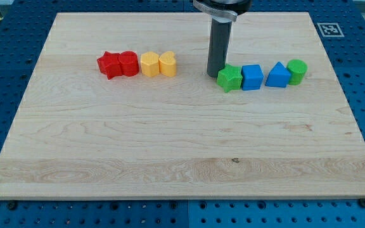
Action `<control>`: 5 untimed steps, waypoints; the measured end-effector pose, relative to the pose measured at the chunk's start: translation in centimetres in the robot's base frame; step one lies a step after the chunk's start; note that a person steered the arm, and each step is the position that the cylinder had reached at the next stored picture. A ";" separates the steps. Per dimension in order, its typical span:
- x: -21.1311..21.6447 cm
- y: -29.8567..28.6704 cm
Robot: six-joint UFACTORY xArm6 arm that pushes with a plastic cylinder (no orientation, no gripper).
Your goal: Move the green star into the blue cube
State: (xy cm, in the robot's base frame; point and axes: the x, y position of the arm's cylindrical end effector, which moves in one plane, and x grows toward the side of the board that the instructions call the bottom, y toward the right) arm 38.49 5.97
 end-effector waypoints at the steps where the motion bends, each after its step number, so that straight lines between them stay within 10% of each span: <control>1: 0.8 0.1; 5: 2.7 0.8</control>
